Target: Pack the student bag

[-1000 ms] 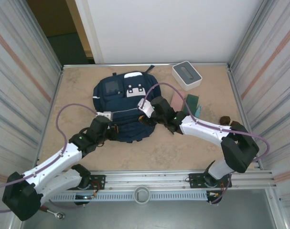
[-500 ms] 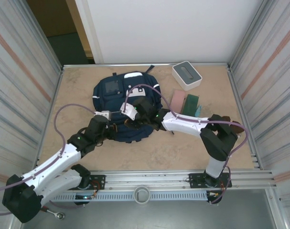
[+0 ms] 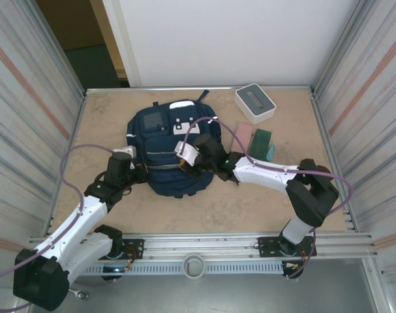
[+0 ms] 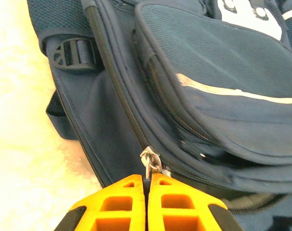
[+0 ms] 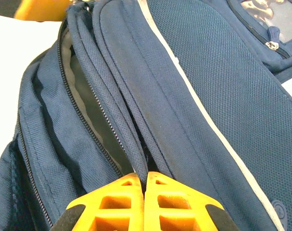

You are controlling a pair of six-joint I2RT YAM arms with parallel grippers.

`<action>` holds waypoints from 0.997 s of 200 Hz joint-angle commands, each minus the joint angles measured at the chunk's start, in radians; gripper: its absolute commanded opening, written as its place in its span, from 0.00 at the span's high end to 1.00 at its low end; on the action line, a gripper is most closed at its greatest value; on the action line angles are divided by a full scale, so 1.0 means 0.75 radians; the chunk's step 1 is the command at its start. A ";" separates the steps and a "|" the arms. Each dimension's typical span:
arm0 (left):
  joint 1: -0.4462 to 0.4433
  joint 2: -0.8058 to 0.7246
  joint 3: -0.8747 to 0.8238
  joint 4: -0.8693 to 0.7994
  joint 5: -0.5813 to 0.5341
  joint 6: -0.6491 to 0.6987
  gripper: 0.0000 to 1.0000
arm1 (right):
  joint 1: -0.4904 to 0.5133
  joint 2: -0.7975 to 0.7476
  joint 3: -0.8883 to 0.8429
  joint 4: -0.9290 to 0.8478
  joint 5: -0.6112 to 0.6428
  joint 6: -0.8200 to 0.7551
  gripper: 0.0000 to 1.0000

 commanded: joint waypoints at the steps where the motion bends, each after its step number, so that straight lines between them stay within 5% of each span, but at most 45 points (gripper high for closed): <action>1: 0.060 0.052 -0.015 0.029 -0.159 0.035 1.00 | -0.061 -0.053 -0.027 -0.089 0.035 0.025 1.00; 24: 0.059 0.079 -0.006 0.037 -0.091 0.039 1.00 | -0.059 -0.051 -0.009 -0.098 0.003 0.028 0.94; 63: 0.032 -0.031 -0.048 0.093 0.120 0.031 1.00 | 0.005 -0.019 0.047 -0.090 0.010 0.021 0.61; 85: -0.019 -0.059 -0.049 0.078 0.151 0.010 1.00 | 0.041 0.040 0.128 -0.110 -0.002 0.013 0.51; 128: -0.083 -0.080 -0.057 0.063 0.126 -0.020 1.00 | 0.108 0.163 0.251 -0.127 -0.027 -0.006 0.38; 199: -0.085 -0.125 -0.073 0.044 0.098 -0.022 1.00 | 0.150 0.285 0.316 -0.121 -0.030 0.000 0.30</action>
